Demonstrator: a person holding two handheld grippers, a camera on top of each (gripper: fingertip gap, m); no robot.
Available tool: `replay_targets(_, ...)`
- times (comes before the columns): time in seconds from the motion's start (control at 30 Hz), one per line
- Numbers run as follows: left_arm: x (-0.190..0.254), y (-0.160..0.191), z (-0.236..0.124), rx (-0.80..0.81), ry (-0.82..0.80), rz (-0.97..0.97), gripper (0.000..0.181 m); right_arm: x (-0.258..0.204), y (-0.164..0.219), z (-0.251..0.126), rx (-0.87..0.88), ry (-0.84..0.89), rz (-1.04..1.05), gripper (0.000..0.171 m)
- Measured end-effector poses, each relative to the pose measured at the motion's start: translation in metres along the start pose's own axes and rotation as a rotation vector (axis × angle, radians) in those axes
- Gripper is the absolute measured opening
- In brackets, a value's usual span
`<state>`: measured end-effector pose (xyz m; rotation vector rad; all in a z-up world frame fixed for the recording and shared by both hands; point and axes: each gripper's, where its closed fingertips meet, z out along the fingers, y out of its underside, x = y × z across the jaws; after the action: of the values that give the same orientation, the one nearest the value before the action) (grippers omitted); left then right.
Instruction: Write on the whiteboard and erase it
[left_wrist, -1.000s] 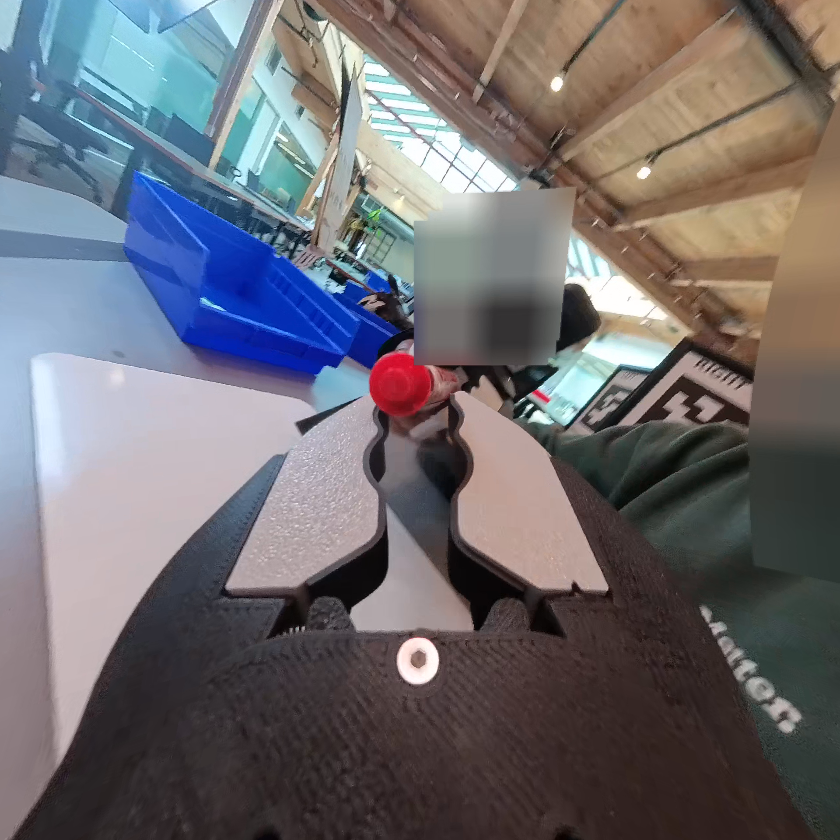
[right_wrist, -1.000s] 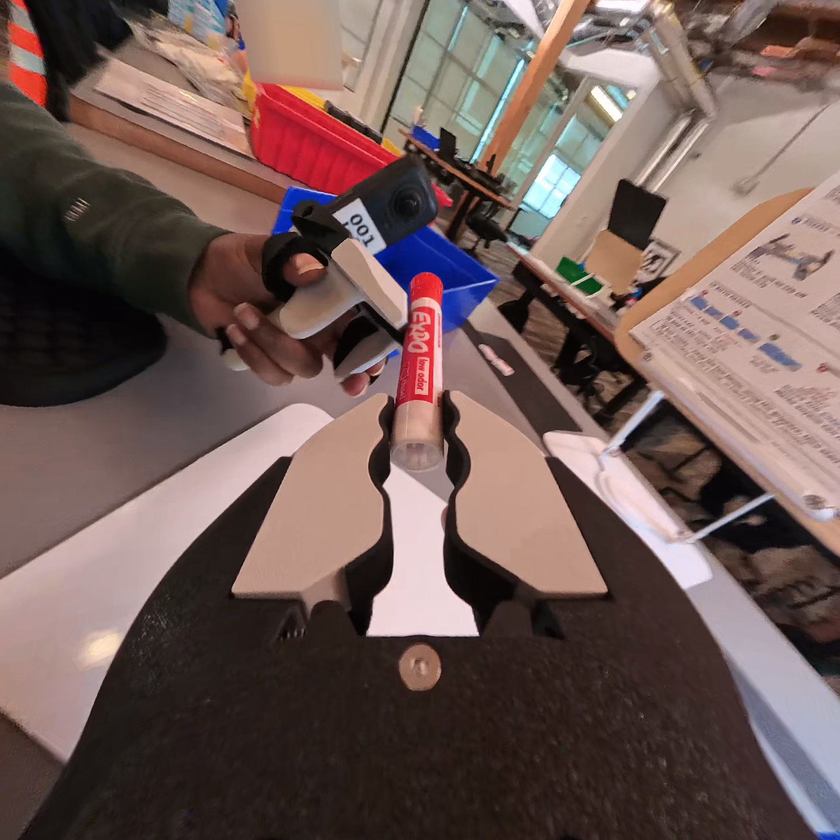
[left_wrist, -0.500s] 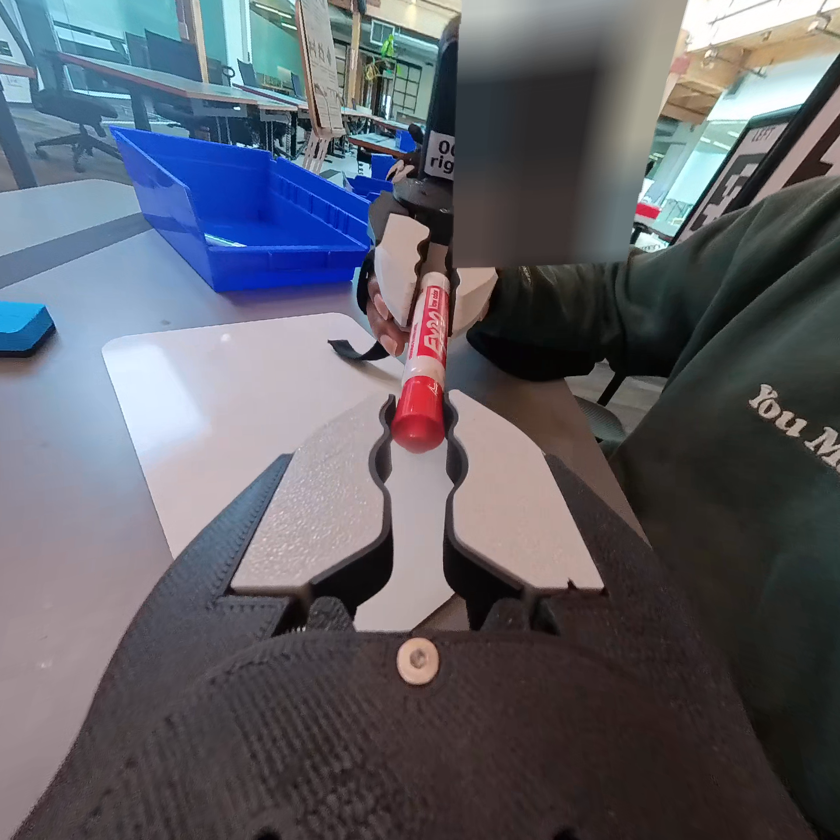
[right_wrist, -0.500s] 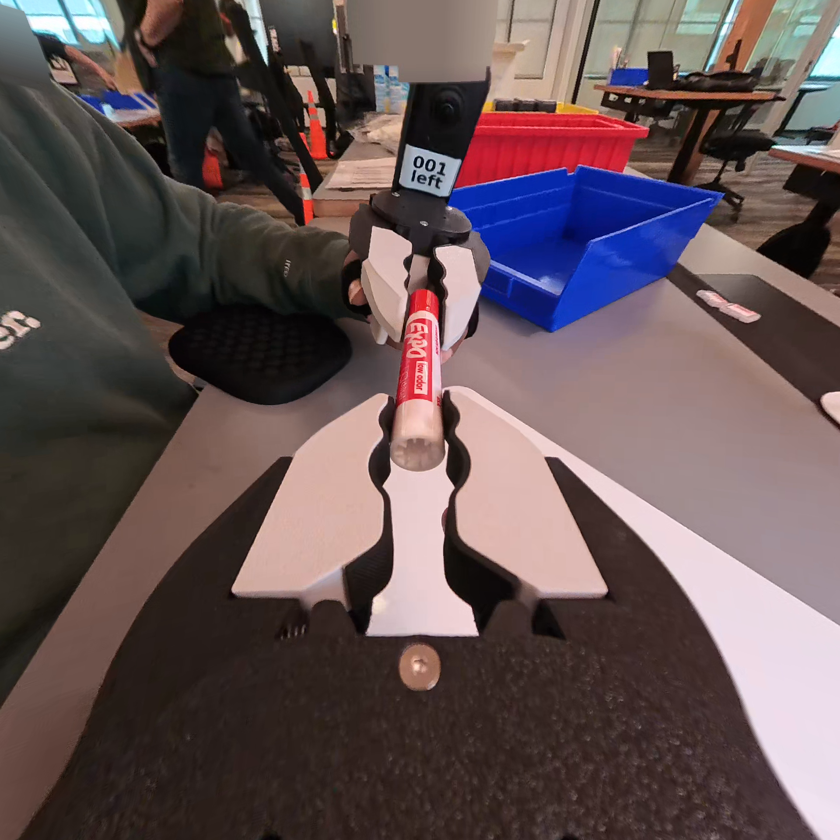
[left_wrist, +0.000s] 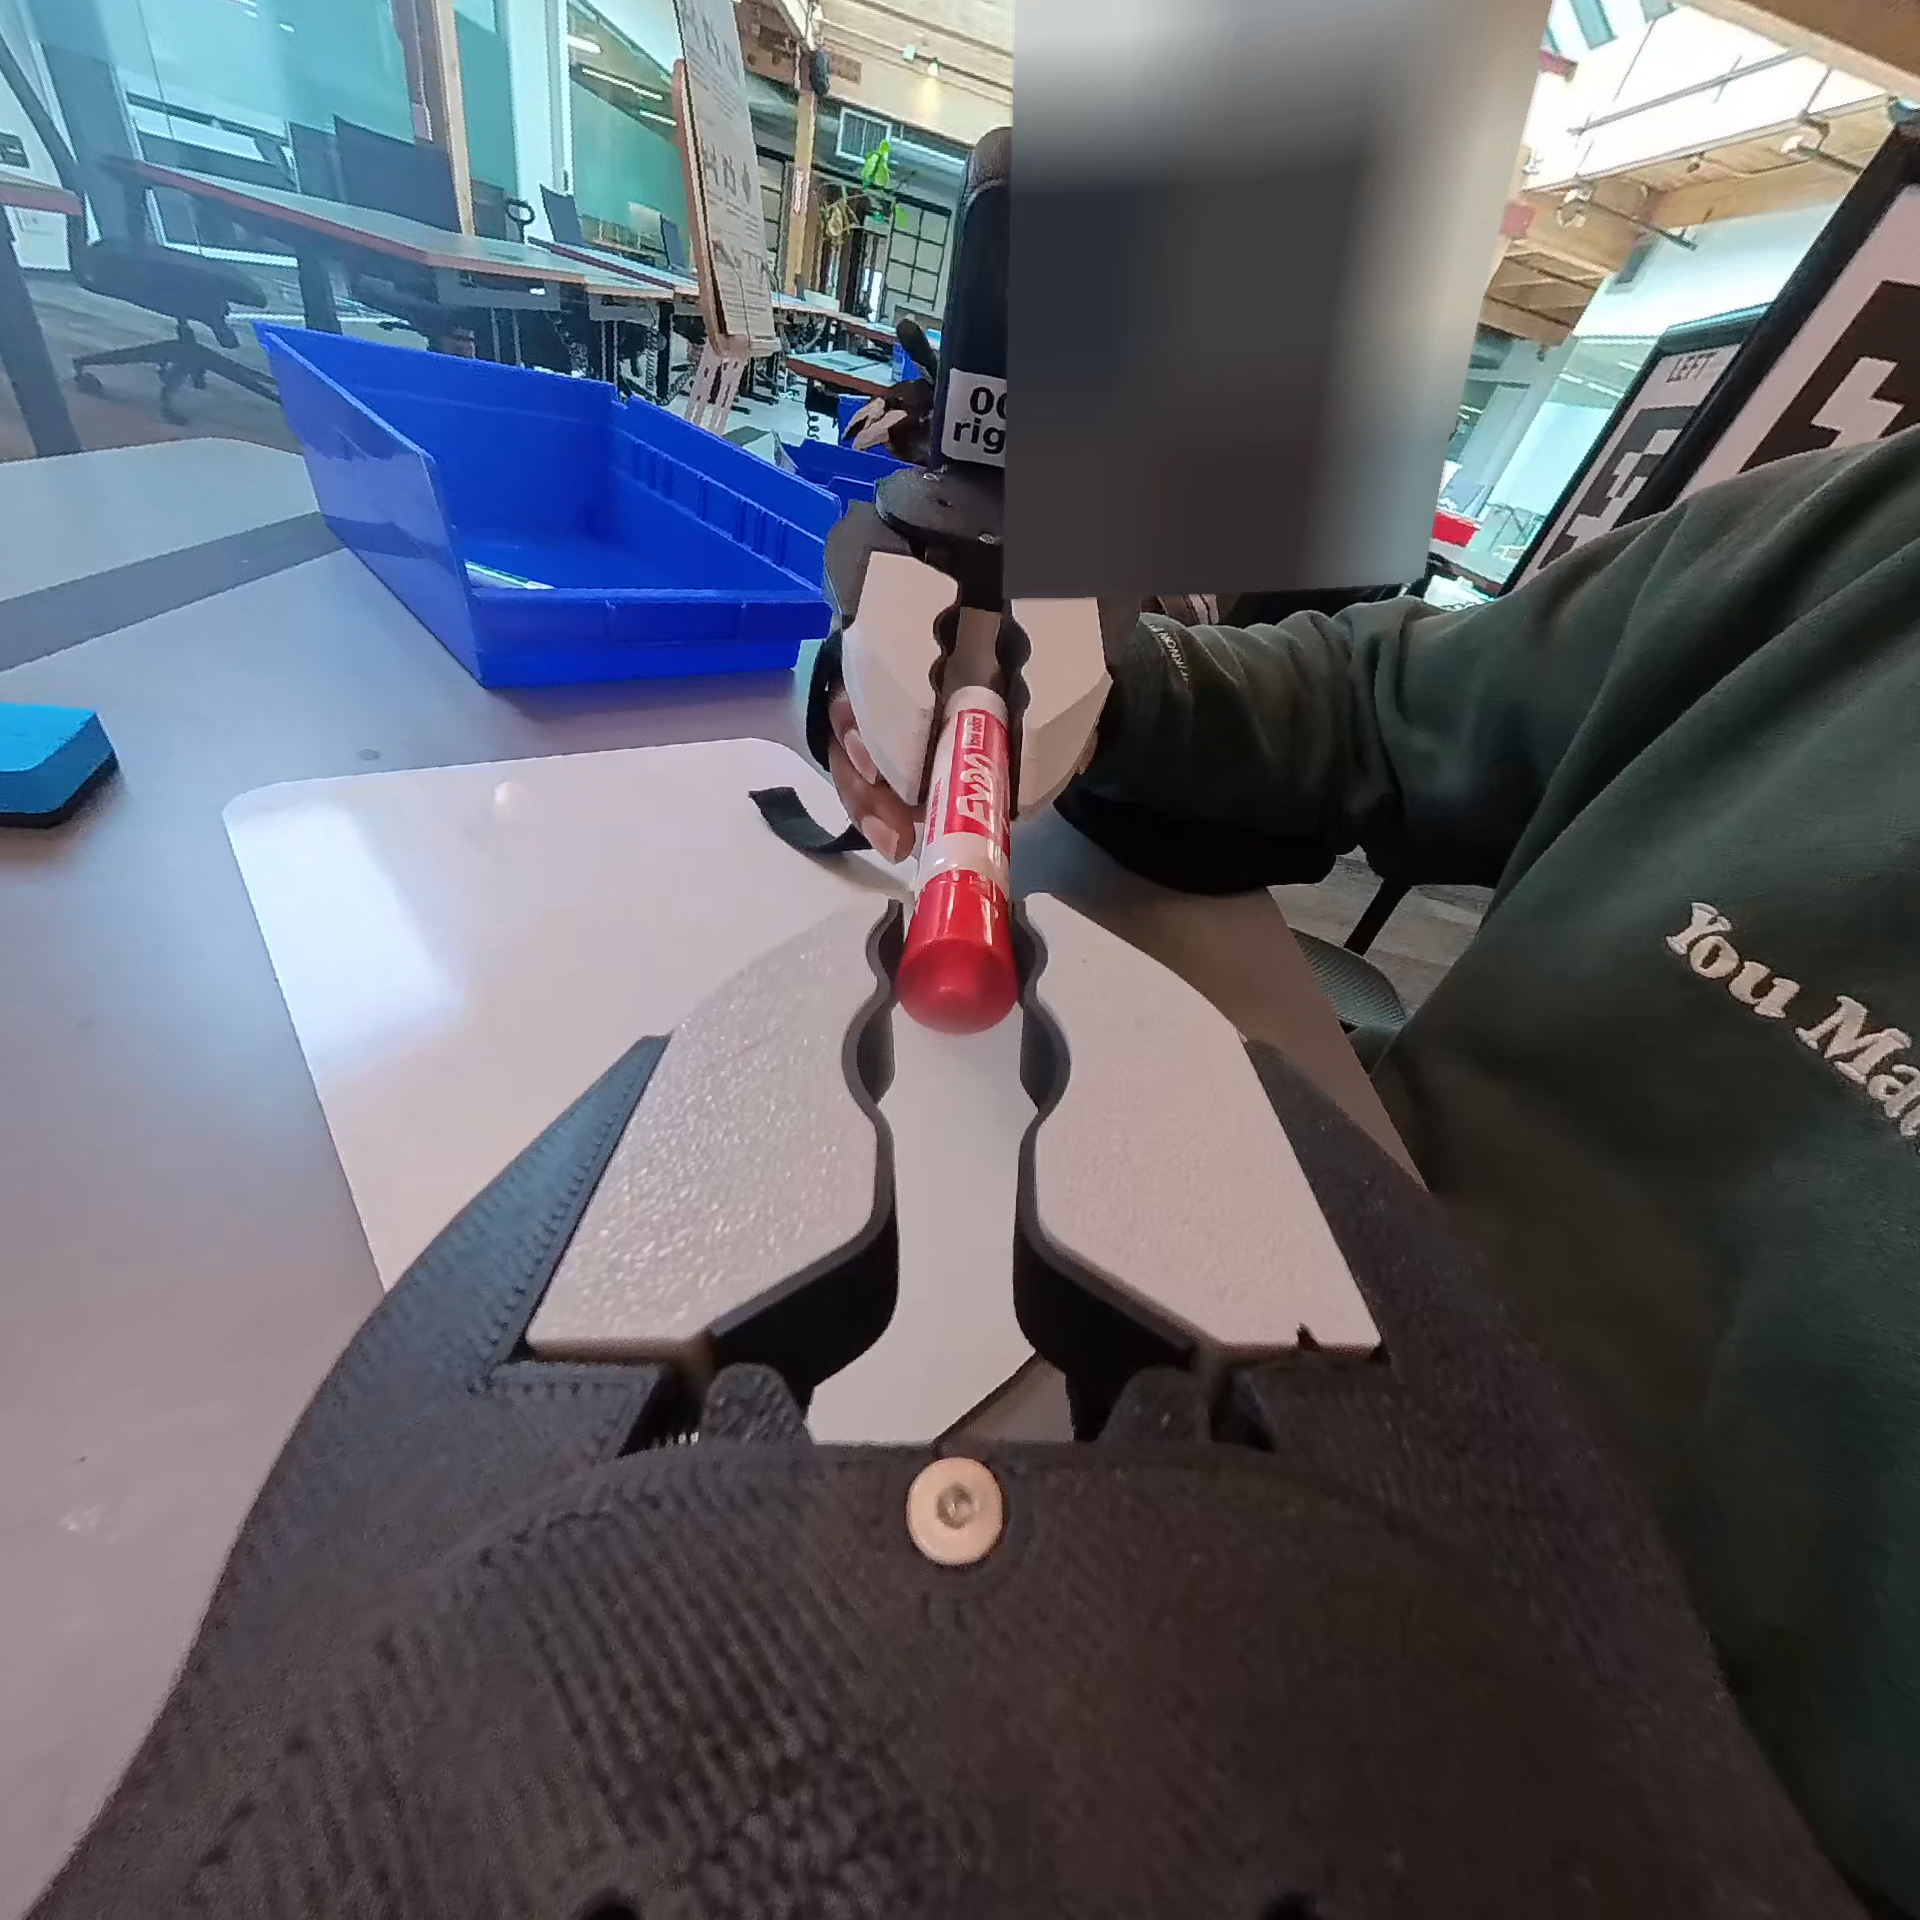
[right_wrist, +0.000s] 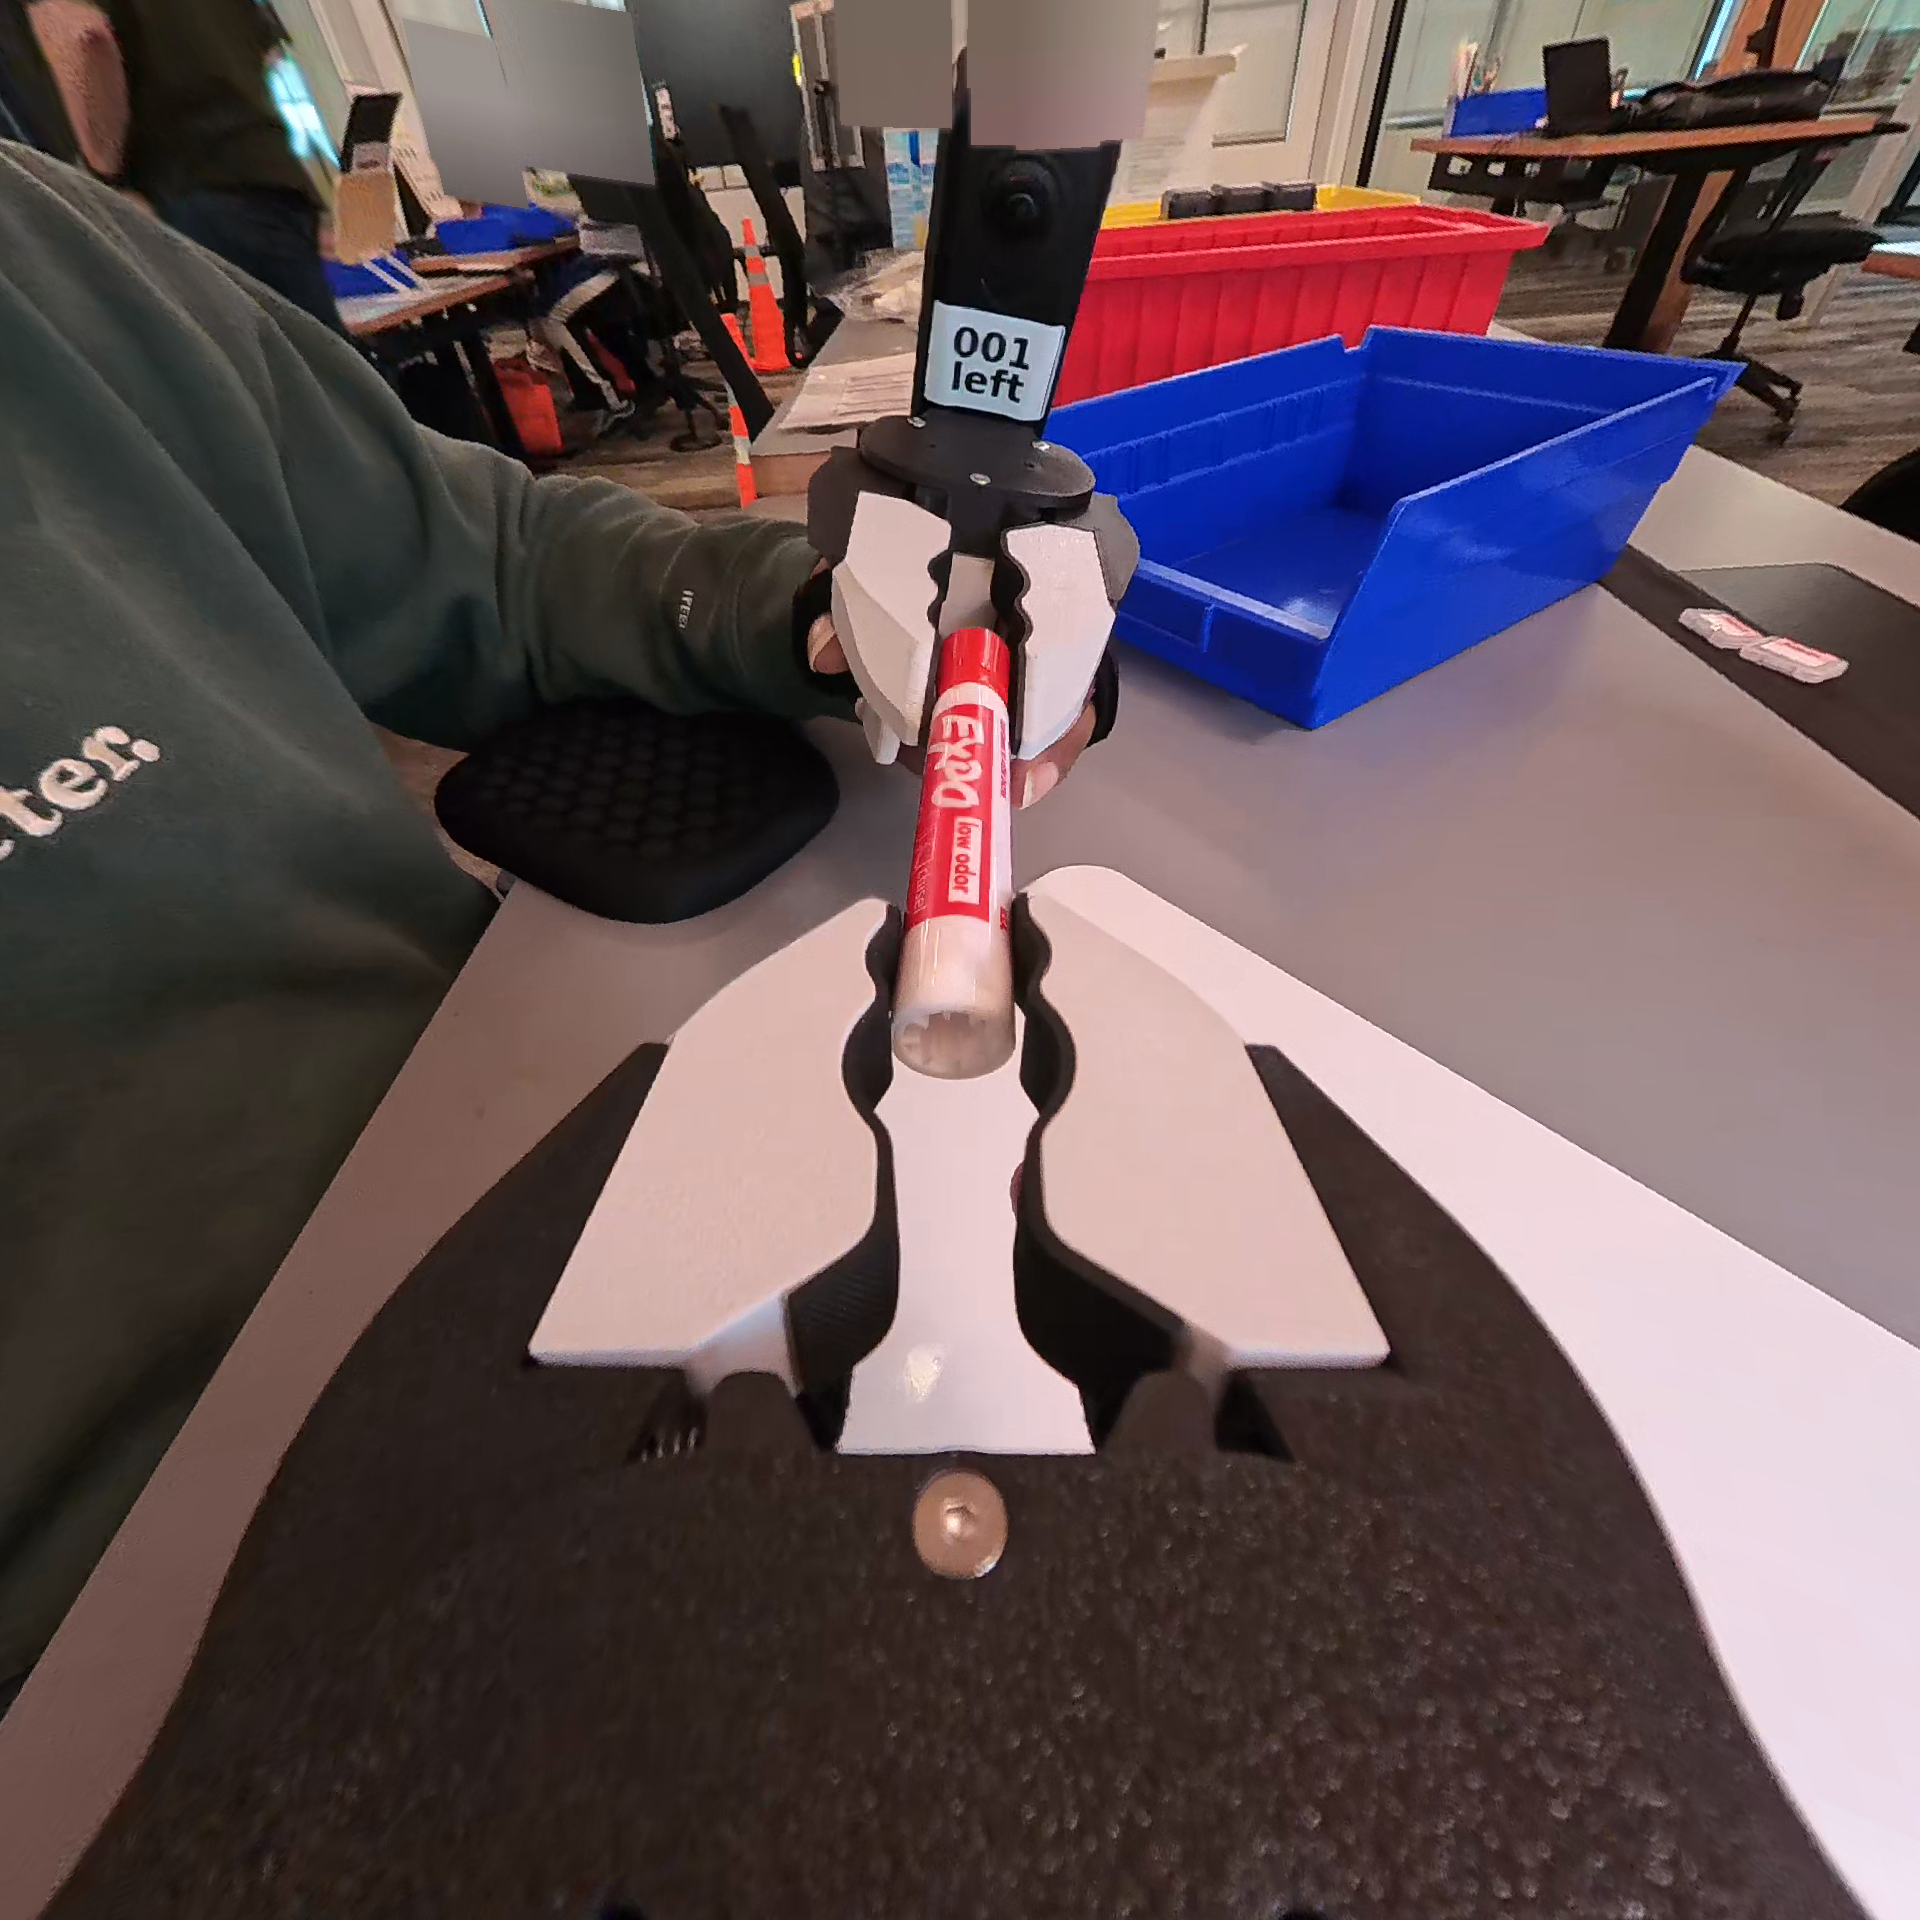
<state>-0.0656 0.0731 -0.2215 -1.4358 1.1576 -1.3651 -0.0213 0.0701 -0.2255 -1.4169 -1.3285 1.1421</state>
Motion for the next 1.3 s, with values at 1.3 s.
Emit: replay_targets(1.3, 0.009, 0.009, 0.015, 0.063, 0.176, -0.426, 0.02, -0.002, 0.001, 0.038, -0.023, 0.299, -0.34, 0.027)
